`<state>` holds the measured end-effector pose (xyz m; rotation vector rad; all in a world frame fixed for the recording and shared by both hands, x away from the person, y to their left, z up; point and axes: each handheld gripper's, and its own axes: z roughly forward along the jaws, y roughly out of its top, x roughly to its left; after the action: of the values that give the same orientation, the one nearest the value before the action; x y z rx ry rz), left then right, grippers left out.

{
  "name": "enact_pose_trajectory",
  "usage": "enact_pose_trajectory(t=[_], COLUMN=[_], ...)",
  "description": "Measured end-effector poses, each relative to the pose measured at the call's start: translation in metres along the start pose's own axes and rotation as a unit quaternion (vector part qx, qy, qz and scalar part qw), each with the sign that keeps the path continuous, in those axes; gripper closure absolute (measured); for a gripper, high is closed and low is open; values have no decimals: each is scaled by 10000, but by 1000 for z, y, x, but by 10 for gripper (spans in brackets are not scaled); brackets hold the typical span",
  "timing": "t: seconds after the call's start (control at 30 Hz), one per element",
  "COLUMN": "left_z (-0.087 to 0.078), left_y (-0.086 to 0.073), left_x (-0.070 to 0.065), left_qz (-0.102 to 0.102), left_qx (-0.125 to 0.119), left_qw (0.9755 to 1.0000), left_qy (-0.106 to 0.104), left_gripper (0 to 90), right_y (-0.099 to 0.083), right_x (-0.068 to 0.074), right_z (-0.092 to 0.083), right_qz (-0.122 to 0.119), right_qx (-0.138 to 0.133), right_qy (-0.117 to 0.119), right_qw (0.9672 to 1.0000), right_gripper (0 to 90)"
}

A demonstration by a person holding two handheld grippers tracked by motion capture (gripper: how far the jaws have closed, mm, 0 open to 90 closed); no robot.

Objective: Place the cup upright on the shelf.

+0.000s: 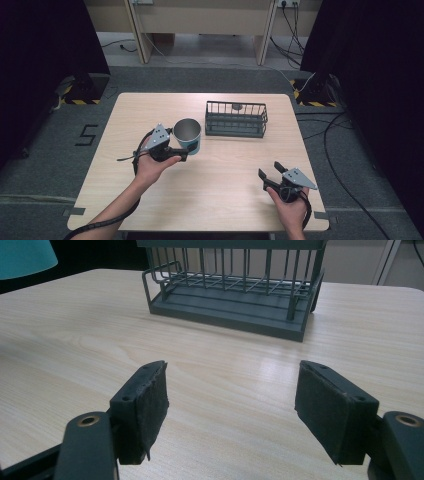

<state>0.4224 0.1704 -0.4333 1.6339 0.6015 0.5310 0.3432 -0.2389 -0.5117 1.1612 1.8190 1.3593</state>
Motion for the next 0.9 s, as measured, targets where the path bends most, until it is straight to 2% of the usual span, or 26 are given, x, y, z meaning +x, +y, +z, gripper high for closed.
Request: enact_pose_trajectory(t=[0.9], left_z=[31], left_y=[24], left_x=[11], left_qz=[154], left_qx=[-33], left_qw=[9999], left_qy=[47], left_gripper=[155], right_y=[0], right_x=[-1], right_z=[0], right_qz=[25], right_qx=[17], right_qy=[18], right_qw=[10000], right_gripper=[303])
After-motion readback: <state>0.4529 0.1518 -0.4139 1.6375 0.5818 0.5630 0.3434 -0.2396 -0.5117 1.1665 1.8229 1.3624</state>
